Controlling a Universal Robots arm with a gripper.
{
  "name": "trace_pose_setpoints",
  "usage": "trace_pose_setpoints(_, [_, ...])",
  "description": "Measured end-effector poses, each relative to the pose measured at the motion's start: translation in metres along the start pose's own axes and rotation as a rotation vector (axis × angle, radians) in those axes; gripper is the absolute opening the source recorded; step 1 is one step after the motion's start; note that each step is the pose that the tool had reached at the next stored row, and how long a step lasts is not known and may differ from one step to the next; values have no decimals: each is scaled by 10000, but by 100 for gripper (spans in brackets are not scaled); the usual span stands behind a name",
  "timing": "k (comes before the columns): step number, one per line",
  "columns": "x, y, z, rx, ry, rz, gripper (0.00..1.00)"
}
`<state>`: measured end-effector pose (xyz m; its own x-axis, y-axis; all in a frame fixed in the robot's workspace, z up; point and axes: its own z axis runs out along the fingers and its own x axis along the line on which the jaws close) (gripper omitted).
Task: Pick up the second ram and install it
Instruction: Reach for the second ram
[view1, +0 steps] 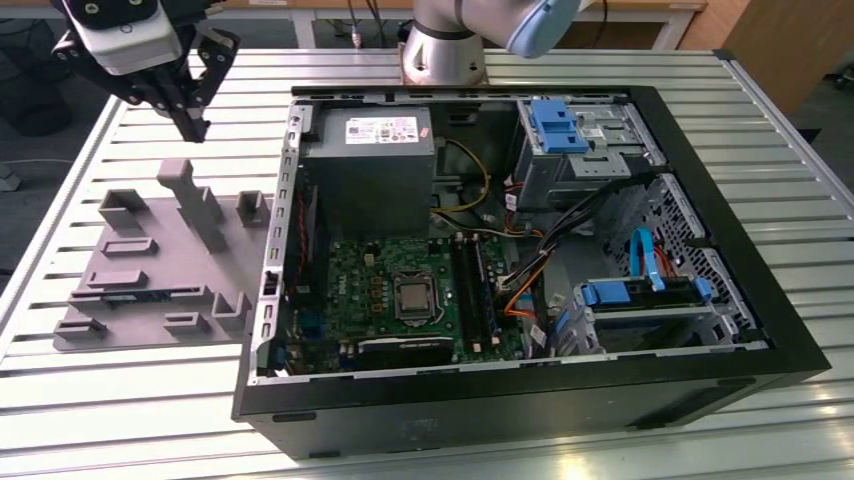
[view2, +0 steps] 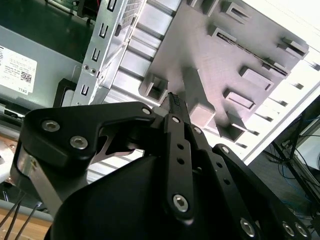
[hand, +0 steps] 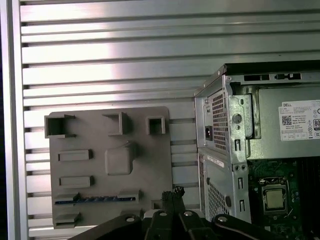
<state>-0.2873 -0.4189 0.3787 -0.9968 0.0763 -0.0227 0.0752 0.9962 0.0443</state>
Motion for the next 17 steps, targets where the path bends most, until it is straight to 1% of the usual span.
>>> trace_pose_setpoints(3, [31,-2,0,0,0,0,11])
trace_pose_setpoints(17, [227,-18,-1,1,1,-1,11])
